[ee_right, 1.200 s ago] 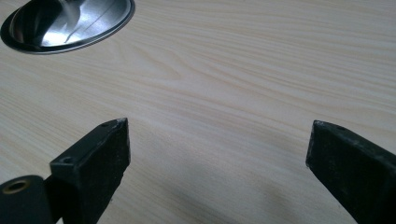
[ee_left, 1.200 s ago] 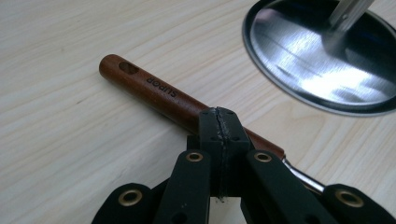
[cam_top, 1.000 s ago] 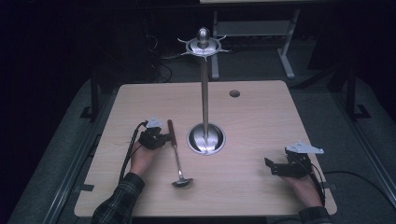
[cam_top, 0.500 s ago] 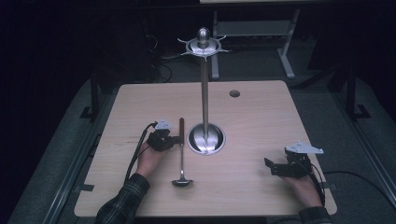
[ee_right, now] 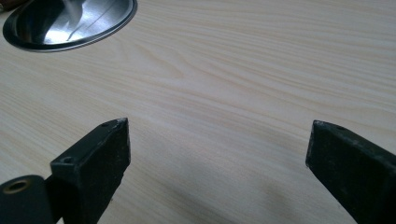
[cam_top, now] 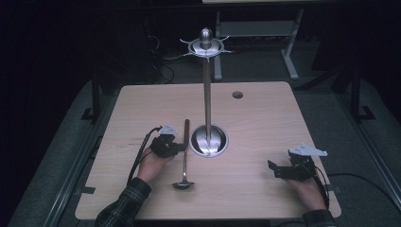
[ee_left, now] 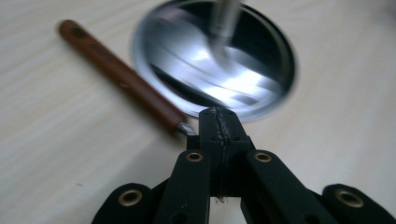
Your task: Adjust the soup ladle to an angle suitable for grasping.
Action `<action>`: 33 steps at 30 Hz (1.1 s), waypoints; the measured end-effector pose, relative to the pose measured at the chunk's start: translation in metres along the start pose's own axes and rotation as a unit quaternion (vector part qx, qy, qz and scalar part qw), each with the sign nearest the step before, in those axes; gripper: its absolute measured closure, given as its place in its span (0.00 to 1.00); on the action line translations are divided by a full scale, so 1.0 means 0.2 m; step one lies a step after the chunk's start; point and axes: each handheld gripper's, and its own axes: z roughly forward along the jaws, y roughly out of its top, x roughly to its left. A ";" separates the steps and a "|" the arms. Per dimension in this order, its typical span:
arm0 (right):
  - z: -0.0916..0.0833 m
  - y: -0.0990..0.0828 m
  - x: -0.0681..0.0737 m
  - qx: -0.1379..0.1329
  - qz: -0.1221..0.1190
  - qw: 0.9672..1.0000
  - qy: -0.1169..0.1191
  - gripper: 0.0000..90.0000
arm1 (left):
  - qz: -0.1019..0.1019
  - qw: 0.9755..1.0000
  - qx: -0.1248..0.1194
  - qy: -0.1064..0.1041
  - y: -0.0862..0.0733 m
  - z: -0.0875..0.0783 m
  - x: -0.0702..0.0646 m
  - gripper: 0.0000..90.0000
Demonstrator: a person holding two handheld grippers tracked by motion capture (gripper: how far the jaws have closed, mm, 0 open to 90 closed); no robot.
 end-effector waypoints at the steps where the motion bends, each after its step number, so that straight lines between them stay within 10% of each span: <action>1: 0.00 0.00 0.00 0.000 0.000 1.000 0.000 0.07 | 0.005 1.000 0.003 -0.003 0.00 -0.01 -0.02 1.00; 13: 0.00 0.00 0.00 0.000 -0.001 1.000 0.001 0.07 | 0.026 0.995 0.086 -0.037 -0.06 -0.01 -0.21 1.00; 33: 0.00 0.00 0.00 0.003 0.002 1.000 -0.001 0.07 | 0.032 0.992 0.124 -0.013 -0.12 -0.02 -0.21 1.00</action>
